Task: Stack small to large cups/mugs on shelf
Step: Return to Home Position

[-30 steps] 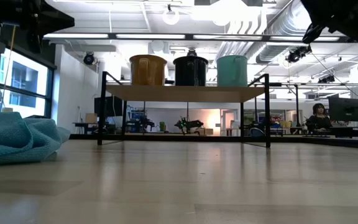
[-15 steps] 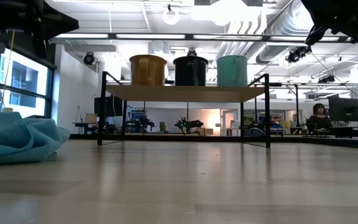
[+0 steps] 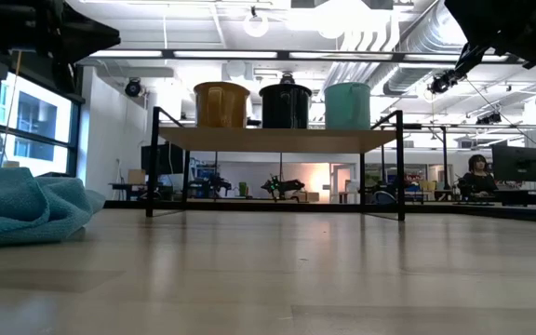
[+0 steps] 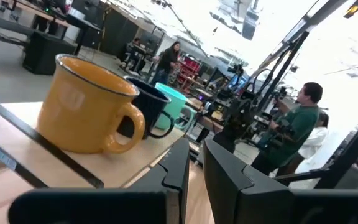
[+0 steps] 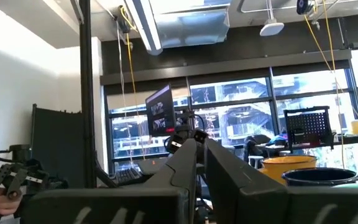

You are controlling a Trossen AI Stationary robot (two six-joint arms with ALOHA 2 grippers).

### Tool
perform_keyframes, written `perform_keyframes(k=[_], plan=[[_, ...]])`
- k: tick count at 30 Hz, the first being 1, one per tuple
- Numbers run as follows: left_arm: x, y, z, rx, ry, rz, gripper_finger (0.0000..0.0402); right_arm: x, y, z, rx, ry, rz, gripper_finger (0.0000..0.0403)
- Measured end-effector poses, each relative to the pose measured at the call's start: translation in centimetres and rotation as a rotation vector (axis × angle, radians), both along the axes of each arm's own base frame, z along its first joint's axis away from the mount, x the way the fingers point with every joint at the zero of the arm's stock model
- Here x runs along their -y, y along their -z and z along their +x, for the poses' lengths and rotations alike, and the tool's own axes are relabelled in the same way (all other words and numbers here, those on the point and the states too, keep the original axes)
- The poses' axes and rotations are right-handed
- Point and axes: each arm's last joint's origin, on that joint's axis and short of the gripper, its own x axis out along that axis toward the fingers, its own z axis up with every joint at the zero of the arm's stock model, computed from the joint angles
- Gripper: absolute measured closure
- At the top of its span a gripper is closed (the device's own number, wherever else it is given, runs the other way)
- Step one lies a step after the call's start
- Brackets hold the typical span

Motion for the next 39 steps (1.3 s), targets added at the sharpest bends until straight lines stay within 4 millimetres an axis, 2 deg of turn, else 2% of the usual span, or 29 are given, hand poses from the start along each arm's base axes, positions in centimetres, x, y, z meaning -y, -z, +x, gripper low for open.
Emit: perform_keyframes(k=[9, 15, 19, 23, 39], plan=[[0.8, 0.9, 0.0, -0.13, -0.093, 0.049, 0.0364, 0.0, 0.1, 0.0, -0.007, -0.011, 0.02, 0.038], [1.0, 1.5, 0.2, -0.214, -0.062, 0.122, 0.0364, 0.0, 0.1, 0.0, -0.008, -0.034, 0.048, 0.038], [1.2, 2.9, 1.1, -0.183, -0.009, 0.196, 0.0364, 0.0, 0.1, 0.0, -0.009, -0.048, 0.073, 0.038], [1.4, 5.2, 2.1, -0.1, 0.032, 0.228, 0.0364, 0.0, 0.2, 0.1, -0.022, -0.045, 0.077, 0.038], [1.9, 3.3, 1.8, 0.063, 0.156, 0.423, 0.0364, 0.0, 0.5, 0.2, -0.058, -0.063, 0.089, 0.038]])
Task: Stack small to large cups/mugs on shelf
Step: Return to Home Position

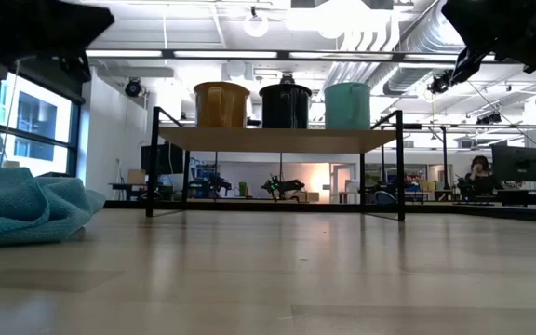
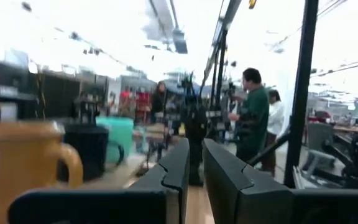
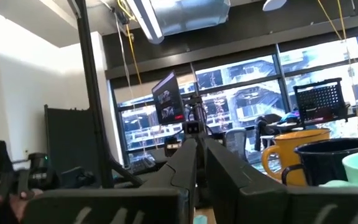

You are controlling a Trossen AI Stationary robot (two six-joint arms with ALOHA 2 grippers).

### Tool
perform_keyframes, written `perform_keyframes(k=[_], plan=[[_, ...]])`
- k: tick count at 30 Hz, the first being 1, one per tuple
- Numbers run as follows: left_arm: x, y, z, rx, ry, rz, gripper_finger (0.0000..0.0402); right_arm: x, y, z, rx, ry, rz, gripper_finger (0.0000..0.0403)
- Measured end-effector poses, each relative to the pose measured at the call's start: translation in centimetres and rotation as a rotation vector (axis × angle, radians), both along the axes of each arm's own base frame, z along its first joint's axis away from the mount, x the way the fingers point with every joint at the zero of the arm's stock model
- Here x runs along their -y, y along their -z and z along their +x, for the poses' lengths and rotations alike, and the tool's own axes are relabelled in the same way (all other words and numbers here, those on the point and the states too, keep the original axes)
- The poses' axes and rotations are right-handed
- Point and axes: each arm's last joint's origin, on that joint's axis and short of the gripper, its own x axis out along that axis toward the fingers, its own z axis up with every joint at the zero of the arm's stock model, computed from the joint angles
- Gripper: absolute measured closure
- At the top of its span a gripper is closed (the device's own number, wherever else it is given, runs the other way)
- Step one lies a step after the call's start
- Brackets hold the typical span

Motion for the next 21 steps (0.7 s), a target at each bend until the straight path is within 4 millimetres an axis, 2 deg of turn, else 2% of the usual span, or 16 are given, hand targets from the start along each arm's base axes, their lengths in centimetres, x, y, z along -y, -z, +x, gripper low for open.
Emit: perform_keyframes(k=[21], plan=[[-0.56, -0.81, -0.35, 0.063, -0.096, 0.107, 0.0364, 0.02, 0.16, 0.07, -0.018, 0.003, -0.007, 0.038]])
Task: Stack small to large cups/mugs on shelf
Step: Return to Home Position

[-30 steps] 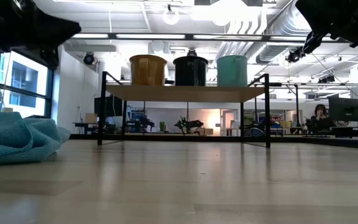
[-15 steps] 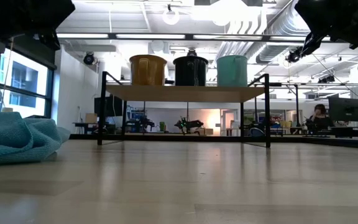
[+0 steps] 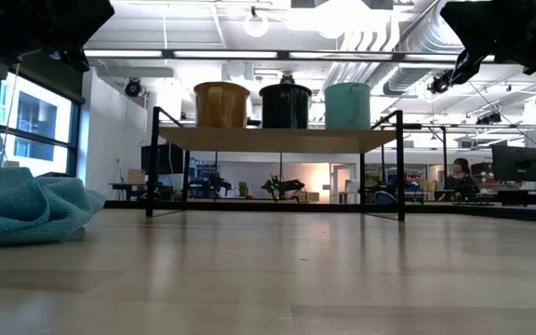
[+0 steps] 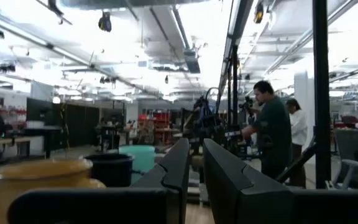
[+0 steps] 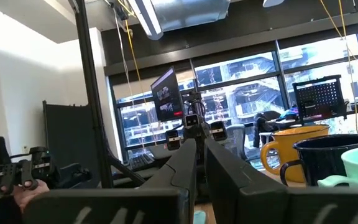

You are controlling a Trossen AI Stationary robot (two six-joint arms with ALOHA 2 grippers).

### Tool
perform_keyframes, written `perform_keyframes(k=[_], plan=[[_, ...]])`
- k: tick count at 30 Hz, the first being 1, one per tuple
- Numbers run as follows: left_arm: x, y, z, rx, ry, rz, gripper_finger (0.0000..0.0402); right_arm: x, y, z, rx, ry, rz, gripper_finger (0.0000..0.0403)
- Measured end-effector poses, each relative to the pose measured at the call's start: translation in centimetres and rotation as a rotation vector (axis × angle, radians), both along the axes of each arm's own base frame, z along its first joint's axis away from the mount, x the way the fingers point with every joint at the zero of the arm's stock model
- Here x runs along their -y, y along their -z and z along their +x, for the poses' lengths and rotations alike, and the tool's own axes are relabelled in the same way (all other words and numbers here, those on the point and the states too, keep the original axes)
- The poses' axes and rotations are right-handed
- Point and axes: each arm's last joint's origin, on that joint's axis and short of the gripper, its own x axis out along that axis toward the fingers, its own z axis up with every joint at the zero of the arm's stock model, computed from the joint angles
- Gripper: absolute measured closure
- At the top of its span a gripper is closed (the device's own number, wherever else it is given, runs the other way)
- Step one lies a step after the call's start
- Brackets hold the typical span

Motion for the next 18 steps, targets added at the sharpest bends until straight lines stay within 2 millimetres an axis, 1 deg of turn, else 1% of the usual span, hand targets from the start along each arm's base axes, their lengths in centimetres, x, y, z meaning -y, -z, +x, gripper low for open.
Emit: perform_keyframes(k=[4, 9, 13, 18], plan=[[-0.6, 0.1, 0.0, 0.001, 0.008, -0.015, 0.0364, 0.0, 0.0, 0.0, 0.0, 0.0, 0.0, 0.038], [-1.1, 0.6, 0.1, -0.04, 0.07, -0.071, 0.0364, 0.0, 0.0, 0.0, 0.0, 0.0, 0.001, 0.038], [-1.0, 0.7, 0.2, -0.048, 0.08, -0.07, 0.0364, 0.0, 0.0, 0.0, 0.0, 0.0, 0.0, 0.038], [-0.8, 1.5, 0.5, -0.132, 0.094, -0.095, 0.0364, 0.0, 0.0, 0.0, 0.0, 0.0, 0.001, 0.038]])
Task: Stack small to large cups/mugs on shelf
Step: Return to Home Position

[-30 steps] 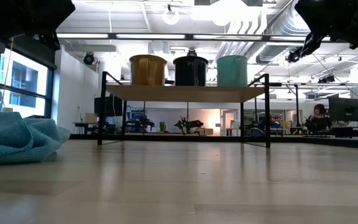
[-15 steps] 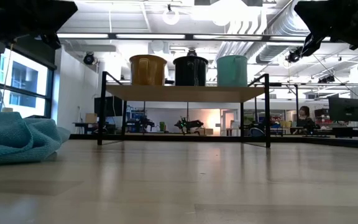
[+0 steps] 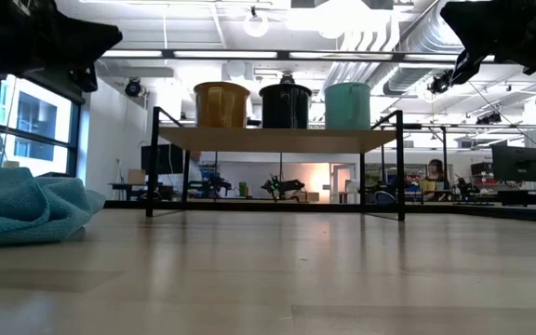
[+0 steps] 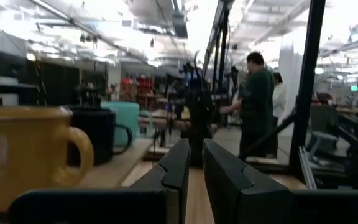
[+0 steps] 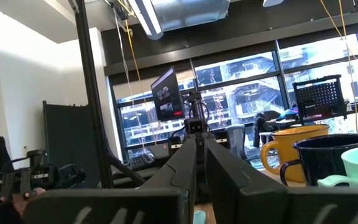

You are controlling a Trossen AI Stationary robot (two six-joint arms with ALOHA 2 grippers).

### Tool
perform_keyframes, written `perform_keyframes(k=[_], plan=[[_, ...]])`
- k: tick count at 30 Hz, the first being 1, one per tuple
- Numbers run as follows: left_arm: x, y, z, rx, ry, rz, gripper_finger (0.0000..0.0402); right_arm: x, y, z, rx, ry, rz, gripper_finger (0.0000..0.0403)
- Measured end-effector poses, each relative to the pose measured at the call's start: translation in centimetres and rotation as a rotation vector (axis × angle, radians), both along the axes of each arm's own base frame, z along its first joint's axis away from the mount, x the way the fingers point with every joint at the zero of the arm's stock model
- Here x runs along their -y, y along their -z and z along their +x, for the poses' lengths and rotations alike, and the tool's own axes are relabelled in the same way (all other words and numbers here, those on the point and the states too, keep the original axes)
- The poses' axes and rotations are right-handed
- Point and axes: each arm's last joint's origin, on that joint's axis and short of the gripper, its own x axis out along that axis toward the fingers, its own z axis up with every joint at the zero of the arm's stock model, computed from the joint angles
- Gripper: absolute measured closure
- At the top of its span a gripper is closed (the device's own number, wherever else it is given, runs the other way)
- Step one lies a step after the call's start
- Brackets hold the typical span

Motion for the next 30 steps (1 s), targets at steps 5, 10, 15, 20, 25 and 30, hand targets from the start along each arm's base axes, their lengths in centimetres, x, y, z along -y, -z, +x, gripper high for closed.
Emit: perform_keyframes(k=[5, 10, 15, 20, 25, 30], plan=[[0.2, 0.5, 0.1, -0.049, 0.023, -0.008, 0.0364, 0.0, 0.2, 0.1, -0.02, 0.0, 0.005, 0.038], [0.1, 1.3, 0.3, -0.132, 0.025, -0.019, 0.0364, 0.0, 0.2, 0.1, -0.024, -0.004, 0.015, 0.038], [0.1, 2.1, 0.3, -0.213, 0.021, -0.034, 0.0364, 0.0, 0.4, 0.2, -0.046, -0.004, 0.021, 0.038], [0.1, 2.2, 0.3, -0.229, 0.016, -0.037, 0.0364, 0.0, 0.4, 0.2, -0.047, -0.004, 0.021, 0.038], [0.1, 2.5, 0.5, -0.256, 0.018, -0.055, 0.0364, 0.0, 0.5, 0.2, -0.053, -0.004, 0.023, 0.038], [0.0, 2.8, 0.8, -0.295, 0.017, -0.072, 0.0364, 0.1, 0.7, 0.3, -0.08, -0.011, 0.047, 0.038]])
